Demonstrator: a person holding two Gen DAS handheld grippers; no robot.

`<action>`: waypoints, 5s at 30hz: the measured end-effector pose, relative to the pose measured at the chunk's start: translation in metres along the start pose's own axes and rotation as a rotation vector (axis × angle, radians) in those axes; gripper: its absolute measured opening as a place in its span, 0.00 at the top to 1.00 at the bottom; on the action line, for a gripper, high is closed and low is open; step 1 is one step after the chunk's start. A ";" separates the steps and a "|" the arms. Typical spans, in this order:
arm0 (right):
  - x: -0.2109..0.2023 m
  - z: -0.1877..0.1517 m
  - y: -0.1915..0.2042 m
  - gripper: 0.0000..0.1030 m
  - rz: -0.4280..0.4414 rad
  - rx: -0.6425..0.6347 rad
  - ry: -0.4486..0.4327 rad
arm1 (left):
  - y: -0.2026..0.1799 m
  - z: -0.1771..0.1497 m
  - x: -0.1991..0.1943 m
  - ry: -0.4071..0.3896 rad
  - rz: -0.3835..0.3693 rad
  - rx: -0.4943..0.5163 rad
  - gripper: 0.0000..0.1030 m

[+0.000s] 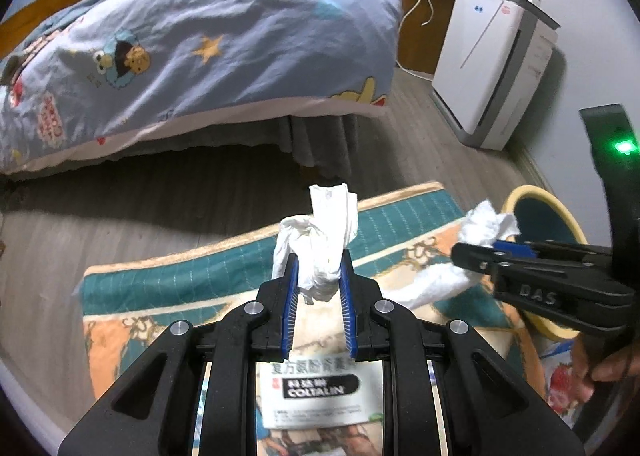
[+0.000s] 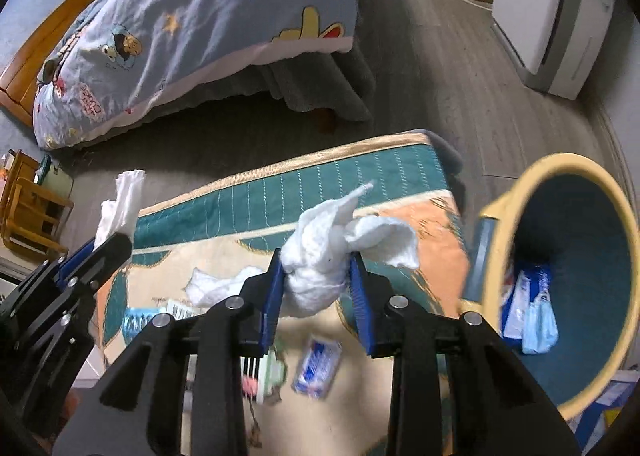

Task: Collect trash
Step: 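Carry both held tissues over the bucket opening, then open both tools to drop the tissues into the bucket, then move both tools back over the cushion toward the medicine items, then grasp the silver medicine packet with the right tool while the left tool nears the purple spray bottle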

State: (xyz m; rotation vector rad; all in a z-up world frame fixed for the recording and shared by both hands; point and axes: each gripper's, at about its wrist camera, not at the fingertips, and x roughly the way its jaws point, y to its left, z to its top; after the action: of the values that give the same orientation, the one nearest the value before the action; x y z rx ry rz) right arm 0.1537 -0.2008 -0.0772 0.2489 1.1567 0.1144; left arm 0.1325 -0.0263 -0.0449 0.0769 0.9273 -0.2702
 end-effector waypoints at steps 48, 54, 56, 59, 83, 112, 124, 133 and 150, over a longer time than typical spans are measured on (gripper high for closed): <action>-0.114 -0.074 -0.245 0.70 -0.189 0.378 -0.067 | -0.261 -0.044 0.002 0.056 -0.262 0.374 0.79; -0.121 -0.071 -0.252 0.69 -0.208 0.401 -0.125 | -0.260 -0.035 0.009 0.026 -0.261 0.357 0.79; -0.128 -0.070 -0.255 0.68 -0.204 0.423 -0.165 | -0.259 -0.029 0.006 -0.004 -0.271 0.330 0.76; -0.140 -0.069 -0.255 0.68 -0.194 0.439 -0.234 | -0.257 -0.020 -0.004 -0.065 -0.297 0.289 0.64; -0.151 -0.067 -0.234 0.07 -0.169 0.407 -0.251 | -0.221 -0.019 -0.018 -0.075 -0.218 0.247 0.09; -0.089 -0.059 -0.069 0.06 -0.115 0.138 -0.084 | -0.020 -0.048 -0.091 -0.111 0.013 -0.015 0.09; -0.035 -0.061 -0.004 0.06 -0.090 0.089 0.037 | 0.062 -0.078 -0.073 0.007 0.132 -0.093 0.08; 0.014 -0.064 0.006 0.13 -0.133 0.070 0.149 | 0.074 -0.082 -0.066 0.040 0.114 -0.082 0.08; 0.068 -0.069 0.016 0.56 -0.141 0.077 0.271 | 0.090 -0.083 -0.055 0.080 0.087 -0.122 0.08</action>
State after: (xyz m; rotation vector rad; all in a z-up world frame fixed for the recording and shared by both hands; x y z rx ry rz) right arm 0.1177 -0.1616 -0.1598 0.2240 1.4464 -0.0218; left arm 0.0603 0.0863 -0.0548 0.0150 1.0155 -0.1305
